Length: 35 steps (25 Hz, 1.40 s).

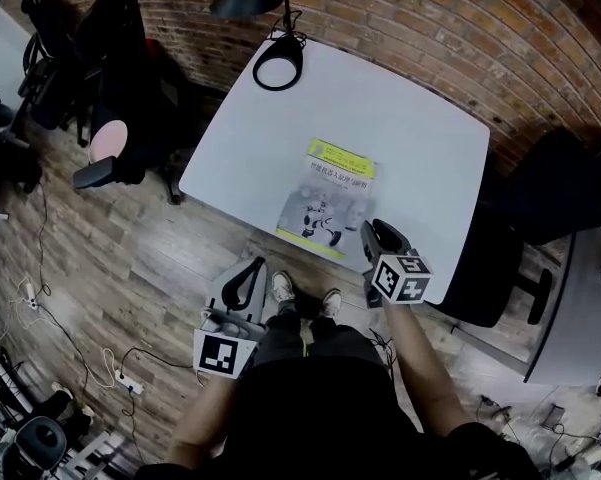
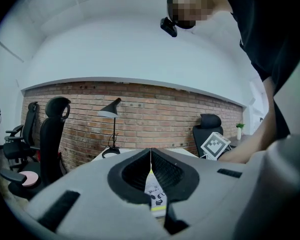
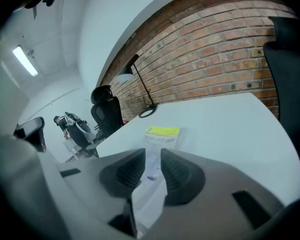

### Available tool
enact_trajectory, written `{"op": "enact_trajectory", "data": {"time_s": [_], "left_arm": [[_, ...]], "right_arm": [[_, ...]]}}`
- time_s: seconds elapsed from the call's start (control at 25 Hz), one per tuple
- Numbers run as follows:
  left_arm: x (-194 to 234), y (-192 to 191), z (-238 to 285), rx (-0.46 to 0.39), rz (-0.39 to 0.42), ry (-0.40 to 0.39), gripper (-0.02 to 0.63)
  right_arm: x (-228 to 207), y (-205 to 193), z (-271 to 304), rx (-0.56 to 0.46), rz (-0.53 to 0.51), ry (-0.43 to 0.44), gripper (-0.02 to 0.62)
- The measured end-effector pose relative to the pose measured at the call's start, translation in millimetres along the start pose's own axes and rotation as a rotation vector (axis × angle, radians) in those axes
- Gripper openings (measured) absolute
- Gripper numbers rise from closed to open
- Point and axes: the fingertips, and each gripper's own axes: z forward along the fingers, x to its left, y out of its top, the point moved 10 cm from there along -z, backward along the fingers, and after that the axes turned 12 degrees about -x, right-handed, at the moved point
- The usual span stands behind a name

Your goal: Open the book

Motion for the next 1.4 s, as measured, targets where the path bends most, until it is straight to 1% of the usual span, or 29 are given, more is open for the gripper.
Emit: {"op": "enact_trajectory", "data": {"time_s": [0.08,0.24,0.32,0.44,0.56,0.6,0.68,0.76,0.88,0.96,1.04,1.12,1.16,1.2,1.28,1.4], "left_arm": [[6,-3,-4,0.014,-0.001,0.011,0.026],[12,-9,-9,0.040,0.002,0.015,0.025],[14,-11,-10,0.046,0.003,0.014,0.025],[18,-13,-12,0.054,0.001,0.017,0.026],[22,-15,-13,0.061,-0.004,0.020,0.026],[23,-15,-13,0.061,-0.005,0.021,0.025],[25,-15,-14,0.064,-0.008,0.020,0.026],[27,-16,-14,0.069,-0.013,0.017,0.025],[30,-20,-13,0.076,-0.023,0.008,0.025],[31,-21,-11,0.077,-0.025,-0.005,0.025],[31,-21,-8,0.079,-0.027,-0.017,0.026],[30,-22,-6,0.083,-0.031,-0.024,0.026],[30,-22,-6,0.083,-0.033,-0.025,0.026],[30,-23,-6,0.084,-0.035,-0.025,0.025],[32,-24,-7,0.090,-0.039,-0.022,0.025],[35,-26,-9,0.096,-0.049,-0.014,0.026]], "right_arm": [[-6,-14,17,0.036,-0.001,-0.029,0.109],[-17,-39,41,0.117,0.037,-0.101,0.172],[-20,-46,48,0.137,0.073,-0.129,0.173],[-17,-52,53,0.151,0.112,-0.138,0.170],[-14,-54,56,0.155,0.108,-0.161,0.147],[-15,-54,55,0.153,0.105,-0.175,0.130],[-16,-50,52,0.137,0.104,-0.188,0.056],[-16,-46,48,0.105,0.125,-0.167,0.041],[-16,-44,47,0.064,0.195,-0.117,0.034],[-18,-46,49,0.081,0.221,-0.113,0.035],[-22,-49,52,0.123,0.230,-0.133,0.045],[-24,-52,54,0.152,0.243,-0.154,0.074],[-25,-53,55,0.157,0.248,-0.160,0.071],[-25,-52,54,0.152,0.254,-0.159,0.053],[-24,-47,51,0.121,0.274,-0.131,0.028],[-15,-34,48,0.070,0.267,-0.056,0.026]]}}
